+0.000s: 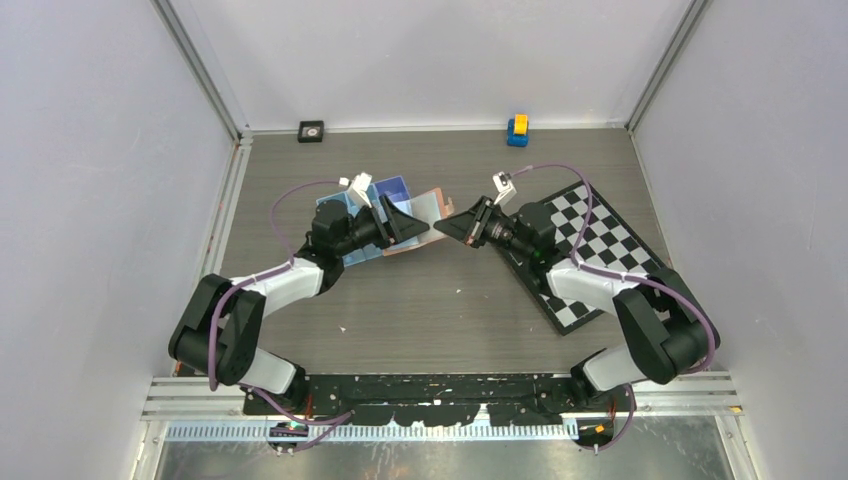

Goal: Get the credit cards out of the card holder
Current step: Remove the credit card from the card holder.

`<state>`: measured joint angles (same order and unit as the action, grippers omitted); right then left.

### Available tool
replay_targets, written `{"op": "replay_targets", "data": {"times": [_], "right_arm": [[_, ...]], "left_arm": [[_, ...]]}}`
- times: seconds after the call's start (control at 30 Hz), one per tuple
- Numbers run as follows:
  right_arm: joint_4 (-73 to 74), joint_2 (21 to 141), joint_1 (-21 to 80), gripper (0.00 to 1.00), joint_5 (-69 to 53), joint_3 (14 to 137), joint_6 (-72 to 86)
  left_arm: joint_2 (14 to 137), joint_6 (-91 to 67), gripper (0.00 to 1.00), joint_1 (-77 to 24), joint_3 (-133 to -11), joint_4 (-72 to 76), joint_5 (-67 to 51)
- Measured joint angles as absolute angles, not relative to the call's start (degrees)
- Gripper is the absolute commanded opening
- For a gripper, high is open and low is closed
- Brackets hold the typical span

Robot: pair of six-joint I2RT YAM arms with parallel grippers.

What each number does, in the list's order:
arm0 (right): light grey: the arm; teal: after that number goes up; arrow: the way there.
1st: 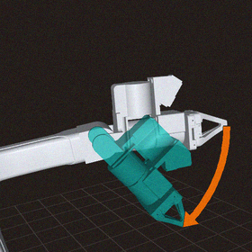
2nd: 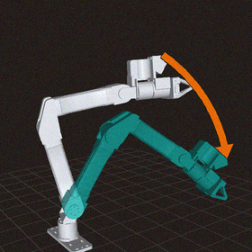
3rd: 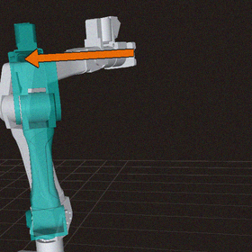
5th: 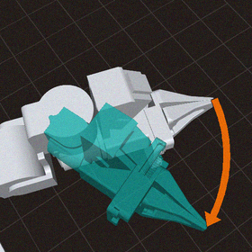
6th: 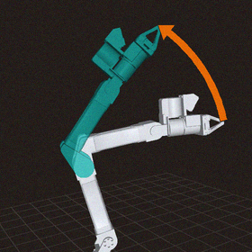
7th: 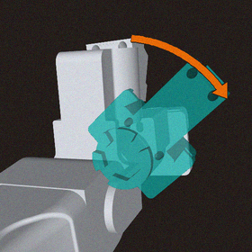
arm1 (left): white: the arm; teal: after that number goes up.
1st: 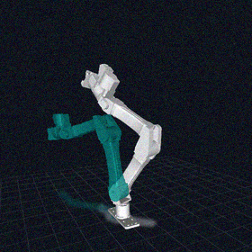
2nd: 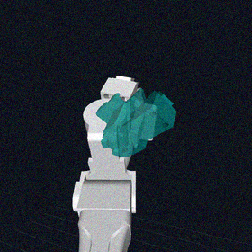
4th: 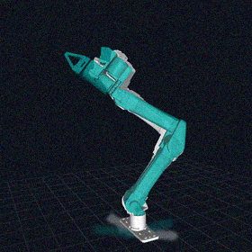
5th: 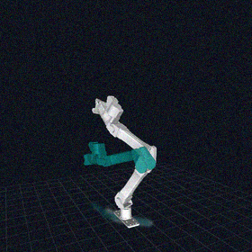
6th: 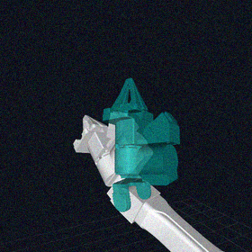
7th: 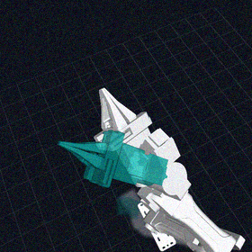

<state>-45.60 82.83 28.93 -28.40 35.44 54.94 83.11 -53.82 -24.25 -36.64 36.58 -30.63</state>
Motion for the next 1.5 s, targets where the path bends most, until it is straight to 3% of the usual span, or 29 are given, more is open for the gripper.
{"op": "replay_targets", "data": {"times": [0.07, 0.17, 0.37, 0.53, 0.73, 0.83, 0.93, 1.0, 1.1, 1.33, 1.5], "right_arm": [[-46.3, 83.1, 29.2, 0.12, -28.5, 35.4, 54.8], [-46.2, 83.8, 29.2, 0.29, -28.4, 35.4, 54.7], [-43.6, 81.7, 29.6, 0.39, -26.2, 34.9, 53.1], [-38.9, 77.2, 29.7, 0.35, -22.2, 34.6, 51.0], [-36.2, 76.0, 29.5, 0.12, -19.4, 34.6, 49.9], [-35.2, 76.0, 29.4, 0.09, -18.9, 34.6, 49.8], [-35.0, 76.0, 29.2, 0.06, -19.0, 34.6, 49.8], [-35.0, 76.0, 29.2, 0.05, -19.2, 34.6, 49.8], [-35.0, 76.8, 29.1, 0.04, -20.0, 35.2, 49.7], [-33.6, 80.4, 29.9, 0.01, -20.6, 38.3, 48.7], [-33.0, 80.6, 30.8, 0.00, -20.7, 39.1, 47.9]], "left_arm": [[83.1, -54.1, 0.37, -24.2, -36.6, 36.9, -31.0], [82.9, -53.9, 0.19, -24.1, -36.6, 36.9, -31.0], [82.5, -53.6, 0.07, -23.9, -36.6, 36.2, -30.2], [82.1, -53.5, 0.05, -23.9, -36.6, 35.8, -30.0], [81.8, -53.5, 0.04, -23.9, -36.6, 35.7, -30.0], [81.8, -53.5, 0.04, -23.9, -36.6, 35.7, -30.0], [81.8, -53.5, 0.08, -23.9, -36.6, 35.7, -30.0], [81.8, -53.6, 0.22, -23.9, -36.6, 35.7, -30.0], [81.8, -53.5, 0.34, -23.9, -36.6, 35.7, -30.1], [82.3, -53.8, 0.40, -23.4, -36.6, 36.1, -30.5], [82.7, -54.0, 0.57, -23.2, -36.6, 36.1, -30.8]]}}
